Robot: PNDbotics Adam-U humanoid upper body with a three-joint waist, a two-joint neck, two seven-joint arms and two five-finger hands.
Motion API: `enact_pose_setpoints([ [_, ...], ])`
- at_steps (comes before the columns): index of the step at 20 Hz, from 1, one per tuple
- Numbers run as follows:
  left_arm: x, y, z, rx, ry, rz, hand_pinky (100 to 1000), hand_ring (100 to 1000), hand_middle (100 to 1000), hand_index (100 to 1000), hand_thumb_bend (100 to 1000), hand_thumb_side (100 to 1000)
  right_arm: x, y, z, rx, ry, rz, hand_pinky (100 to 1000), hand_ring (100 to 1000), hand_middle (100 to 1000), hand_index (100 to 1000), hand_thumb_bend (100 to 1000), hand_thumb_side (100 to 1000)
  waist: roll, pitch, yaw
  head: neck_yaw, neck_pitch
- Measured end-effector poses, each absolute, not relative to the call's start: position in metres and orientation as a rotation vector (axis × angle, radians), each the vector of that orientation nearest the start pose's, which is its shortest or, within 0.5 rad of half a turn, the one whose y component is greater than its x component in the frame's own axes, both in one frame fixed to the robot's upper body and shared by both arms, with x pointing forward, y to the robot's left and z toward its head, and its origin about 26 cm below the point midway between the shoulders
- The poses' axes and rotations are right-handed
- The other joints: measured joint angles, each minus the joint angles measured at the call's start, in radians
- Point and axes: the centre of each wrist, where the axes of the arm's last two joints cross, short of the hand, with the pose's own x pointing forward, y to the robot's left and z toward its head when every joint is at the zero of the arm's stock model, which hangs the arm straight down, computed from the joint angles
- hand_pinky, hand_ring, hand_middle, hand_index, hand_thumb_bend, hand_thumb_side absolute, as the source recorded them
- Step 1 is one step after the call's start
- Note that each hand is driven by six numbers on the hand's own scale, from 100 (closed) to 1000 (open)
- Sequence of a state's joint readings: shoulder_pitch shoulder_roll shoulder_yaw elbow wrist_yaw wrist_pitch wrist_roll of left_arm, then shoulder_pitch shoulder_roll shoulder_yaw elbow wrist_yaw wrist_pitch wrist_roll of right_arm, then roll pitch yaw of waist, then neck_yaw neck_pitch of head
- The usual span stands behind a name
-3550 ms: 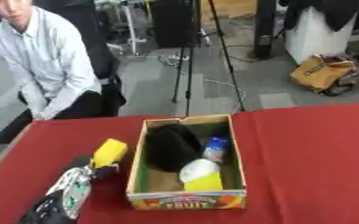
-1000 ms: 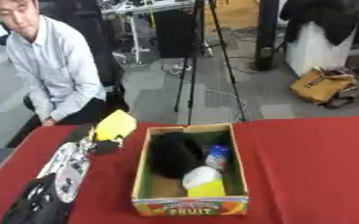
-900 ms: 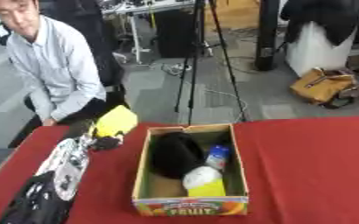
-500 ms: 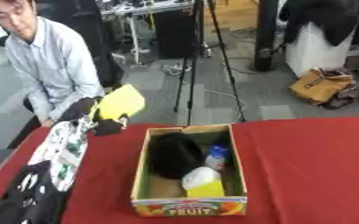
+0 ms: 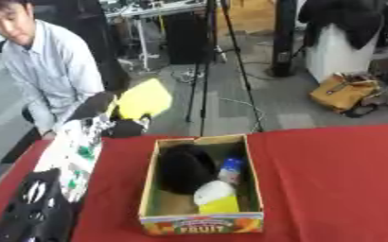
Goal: Pick up objects on the table and place them in the box.
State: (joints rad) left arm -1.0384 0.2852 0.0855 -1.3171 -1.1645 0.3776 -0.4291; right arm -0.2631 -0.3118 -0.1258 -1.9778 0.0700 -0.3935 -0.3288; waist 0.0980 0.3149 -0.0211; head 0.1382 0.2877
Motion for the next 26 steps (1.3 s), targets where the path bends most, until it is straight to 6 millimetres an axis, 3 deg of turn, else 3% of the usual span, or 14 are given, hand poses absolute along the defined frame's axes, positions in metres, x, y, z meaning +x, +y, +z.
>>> enact_pose_setpoints([
  [10, 0.442, 0.194, 0.314, 1.115, -1.52, -0.888, 957, 827, 643, 564, 100, 570, 0.298, -0.293, 0.194, 0.554, 3.532, 0.057, 972, 898, 708, 744, 100, 1000, 0.007, -0.003, -0.014, 0.001, 0.0],
  [26, 0.464, 0.175, 0.264, 1.008, -1.412, -0.932, 959, 826, 635, 566, 100, 603, 0.298, -0.292, 0.194, 0.55, 3.53, 0.061, 975, 899, 707, 744, 100, 1000, 0.01, -0.003, -0.042, 0.001, -0.002],
])
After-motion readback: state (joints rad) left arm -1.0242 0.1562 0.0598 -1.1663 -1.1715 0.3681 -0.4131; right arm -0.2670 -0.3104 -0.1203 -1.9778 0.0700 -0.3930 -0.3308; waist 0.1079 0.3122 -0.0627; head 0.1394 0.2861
